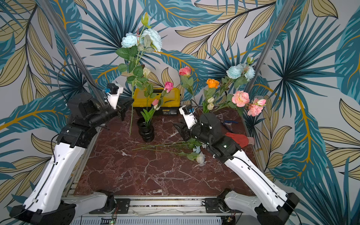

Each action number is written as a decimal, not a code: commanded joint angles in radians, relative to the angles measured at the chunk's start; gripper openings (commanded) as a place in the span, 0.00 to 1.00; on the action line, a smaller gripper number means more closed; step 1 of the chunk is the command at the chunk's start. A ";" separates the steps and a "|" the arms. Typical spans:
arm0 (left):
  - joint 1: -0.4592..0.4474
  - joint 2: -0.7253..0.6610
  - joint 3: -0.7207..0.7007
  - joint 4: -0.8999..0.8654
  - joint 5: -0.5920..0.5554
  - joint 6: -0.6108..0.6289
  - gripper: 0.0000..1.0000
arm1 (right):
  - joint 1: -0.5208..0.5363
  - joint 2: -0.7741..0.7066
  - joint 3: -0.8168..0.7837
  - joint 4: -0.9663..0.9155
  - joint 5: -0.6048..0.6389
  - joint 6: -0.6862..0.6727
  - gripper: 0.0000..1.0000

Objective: Pick out blue flowers from the vase
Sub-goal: Pick up the flower from the vase, then place the flower at the center of the board.

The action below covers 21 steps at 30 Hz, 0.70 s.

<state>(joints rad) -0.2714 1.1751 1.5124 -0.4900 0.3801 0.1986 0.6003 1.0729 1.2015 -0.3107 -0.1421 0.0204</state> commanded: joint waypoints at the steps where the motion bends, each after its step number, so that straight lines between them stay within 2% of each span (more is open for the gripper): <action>1: -0.080 -0.020 -0.037 -0.105 -0.143 0.109 0.00 | -0.040 -0.066 -0.105 0.005 0.022 0.073 0.39; 10: -0.266 -0.013 -0.124 -0.128 -0.249 0.154 0.00 | -0.190 -0.279 -0.422 0.060 0.097 0.267 0.36; 15: -0.329 -0.002 -0.177 -0.127 -0.265 0.176 0.00 | -0.274 -0.396 -0.584 0.136 0.151 0.394 0.36; 18: -0.351 0.000 -0.220 -0.127 -0.244 0.177 0.00 | -0.300 -0.446 -0.631 0.115 0.229 0.438 0.36; 21: -0.393 0.005 -0.268 -0.126 -0.263 0.199 0.00 | -0.336 -0.469 -0.647 0.107 0.236 0.471 0.36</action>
<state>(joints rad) -0.6331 1.1770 1.2770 -0.6189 0.1314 0.3698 0.2871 0.6243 0.5755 -0.2359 0.0418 0.4202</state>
